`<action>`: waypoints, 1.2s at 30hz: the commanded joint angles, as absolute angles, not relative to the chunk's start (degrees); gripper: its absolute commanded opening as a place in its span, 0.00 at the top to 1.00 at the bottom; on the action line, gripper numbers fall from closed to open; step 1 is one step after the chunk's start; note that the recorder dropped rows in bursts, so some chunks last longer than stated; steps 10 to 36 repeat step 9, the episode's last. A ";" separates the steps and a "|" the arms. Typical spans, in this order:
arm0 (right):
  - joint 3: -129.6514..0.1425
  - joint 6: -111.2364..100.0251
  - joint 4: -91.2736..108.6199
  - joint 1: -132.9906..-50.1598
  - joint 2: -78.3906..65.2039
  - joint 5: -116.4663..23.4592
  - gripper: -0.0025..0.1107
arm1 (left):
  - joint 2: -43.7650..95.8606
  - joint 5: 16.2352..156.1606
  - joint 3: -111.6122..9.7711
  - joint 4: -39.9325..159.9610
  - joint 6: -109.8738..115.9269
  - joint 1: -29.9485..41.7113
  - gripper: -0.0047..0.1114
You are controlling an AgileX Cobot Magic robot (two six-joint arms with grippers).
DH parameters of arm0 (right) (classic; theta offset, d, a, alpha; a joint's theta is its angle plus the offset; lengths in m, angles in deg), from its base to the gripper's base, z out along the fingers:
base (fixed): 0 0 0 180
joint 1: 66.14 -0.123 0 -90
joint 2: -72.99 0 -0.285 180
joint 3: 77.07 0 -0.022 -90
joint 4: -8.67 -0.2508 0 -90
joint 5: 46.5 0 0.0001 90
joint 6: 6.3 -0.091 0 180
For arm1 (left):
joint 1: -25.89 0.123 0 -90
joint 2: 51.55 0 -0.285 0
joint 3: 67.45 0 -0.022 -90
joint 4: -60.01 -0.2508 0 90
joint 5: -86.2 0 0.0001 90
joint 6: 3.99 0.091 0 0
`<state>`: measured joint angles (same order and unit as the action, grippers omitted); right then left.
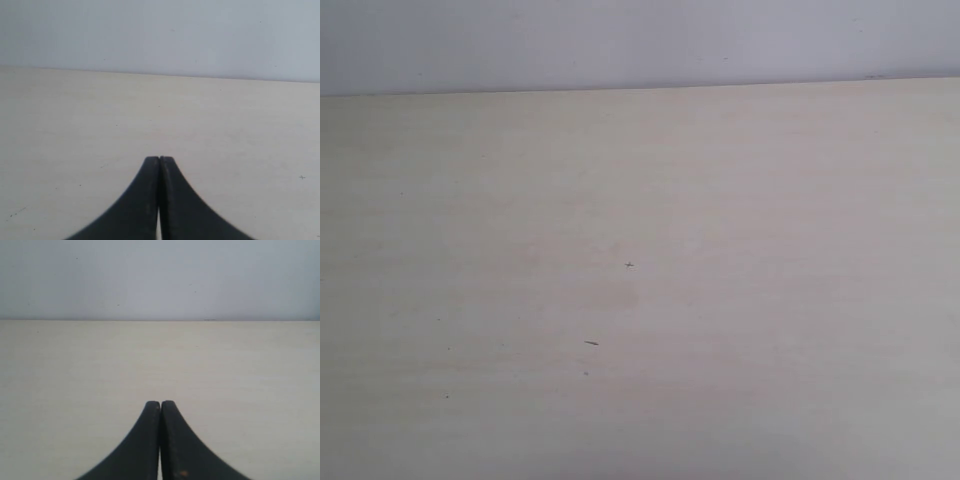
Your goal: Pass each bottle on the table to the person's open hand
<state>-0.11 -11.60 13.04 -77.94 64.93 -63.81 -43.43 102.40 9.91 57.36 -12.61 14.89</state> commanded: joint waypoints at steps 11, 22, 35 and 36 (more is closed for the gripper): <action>0.14 -11.64 13.07 -77.68 65.20 -63.97 0.98 | -43.76 101.98 9.77 57.34 -12.98 14.63 0.95; 0.14 -11.64 13.07 -77.68 65.20 -63.97 0.98 | -43.76 101.98 9.77 57.34 -12.98 14.63 0.95; 0.14 -11.64 13.07 -77.68 65.20 -63.97 0.98 | -43.76 101.98 9.77 57.34 -12.98 14.63 0.95; 0.14 -11.64 13.07 -77.68 65.20 -63.97 0.98 | -43.76 101.98 9.77 57.34 -12.98 14.63 0.95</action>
